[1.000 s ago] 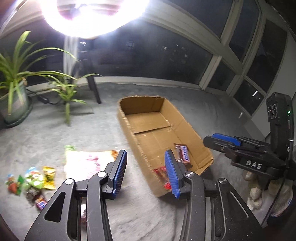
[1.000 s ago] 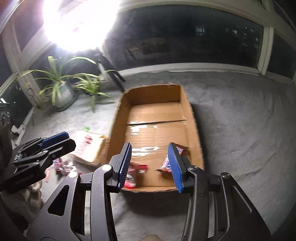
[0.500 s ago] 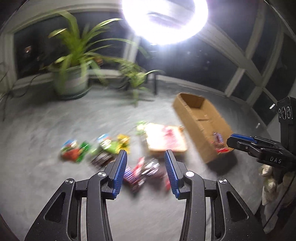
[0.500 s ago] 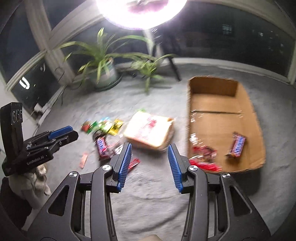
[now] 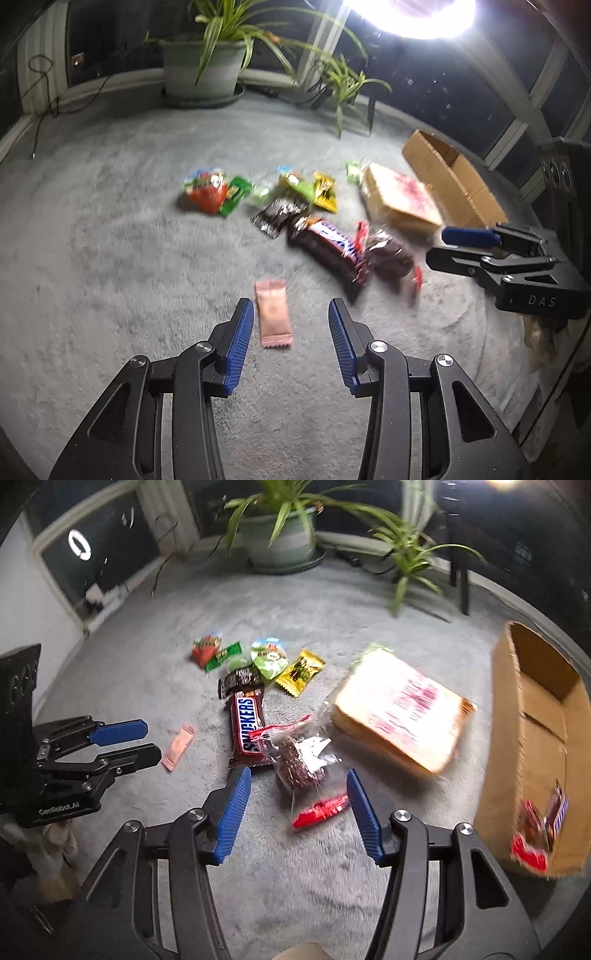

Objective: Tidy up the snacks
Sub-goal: 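Grasp the pink candy with the left tool while the right tool grasps a jerky bag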

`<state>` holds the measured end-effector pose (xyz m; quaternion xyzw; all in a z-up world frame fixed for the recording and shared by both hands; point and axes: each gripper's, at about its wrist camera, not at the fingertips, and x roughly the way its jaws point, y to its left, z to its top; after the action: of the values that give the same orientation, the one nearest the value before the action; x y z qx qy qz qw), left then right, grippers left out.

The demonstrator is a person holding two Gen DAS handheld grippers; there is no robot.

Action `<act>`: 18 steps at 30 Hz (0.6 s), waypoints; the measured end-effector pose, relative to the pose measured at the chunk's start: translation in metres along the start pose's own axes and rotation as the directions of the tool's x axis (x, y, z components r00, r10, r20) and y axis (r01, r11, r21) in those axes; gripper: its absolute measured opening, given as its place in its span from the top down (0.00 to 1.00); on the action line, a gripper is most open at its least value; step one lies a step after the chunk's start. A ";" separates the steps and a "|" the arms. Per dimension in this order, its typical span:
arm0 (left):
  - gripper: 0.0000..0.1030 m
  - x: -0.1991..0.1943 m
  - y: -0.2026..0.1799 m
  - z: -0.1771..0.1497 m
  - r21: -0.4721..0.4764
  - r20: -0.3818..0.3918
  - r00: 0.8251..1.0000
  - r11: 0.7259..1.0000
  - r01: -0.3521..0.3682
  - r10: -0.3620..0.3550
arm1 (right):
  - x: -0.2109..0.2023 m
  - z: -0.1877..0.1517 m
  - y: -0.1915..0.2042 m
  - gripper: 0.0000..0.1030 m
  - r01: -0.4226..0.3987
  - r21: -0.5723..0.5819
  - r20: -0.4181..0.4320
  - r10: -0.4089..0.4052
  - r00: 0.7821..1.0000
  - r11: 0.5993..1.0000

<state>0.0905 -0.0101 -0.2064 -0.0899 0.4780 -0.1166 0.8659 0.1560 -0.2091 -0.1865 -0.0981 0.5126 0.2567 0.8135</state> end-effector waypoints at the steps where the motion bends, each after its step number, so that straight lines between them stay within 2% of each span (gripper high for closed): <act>1: 0.60 0.003 0.001 -0.002 -0.001 -0.009 1.000 1.000 -0.005 0.005 | 0.005 0.002 0.000 0.45 0.007 -0.009 -0.008 -0.007 1.000 1.000; 8: 0.61 0.018 0.001 -0.004 0.016 -0.045 0.998 0.999 -0.036 0.036 | 0.030 0.010 -0.004 0.45 0.025 -0.053 -0.059 -0.028 0.998 0.998; 13: 0.72 0.028 0.002 -0.003 0.032 -0.064 0.996 0.998 -0.060 0.062 | 0.036 0.013 -0.006 0.45 0.015 -0.073 -0.070 -0.020 0.997 0.997; 16: 0.73 0.029 -0.001 -0.002 0.050 -0.061 0.995 0.996 -0.070 0.073 | 0.042 0.014 -0.006 0.45 0.003 -0.077 -0.082 -0.009 0.997 0.997; 18: 0.77 0.031 -0.002 -0.002 0.068 -0.059 0.995 0.994 -0.082 0.086 | 0.047 0.014 -0.006 0.45 0.000 -0.078 -0.092 -0.008 0.996 0.997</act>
<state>0.1046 -0.0210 -0.2316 -0.0377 0.5039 -0.0982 0.8573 0.1866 -0.1932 -0.2221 -0.1425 0.5390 0.2701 0.7850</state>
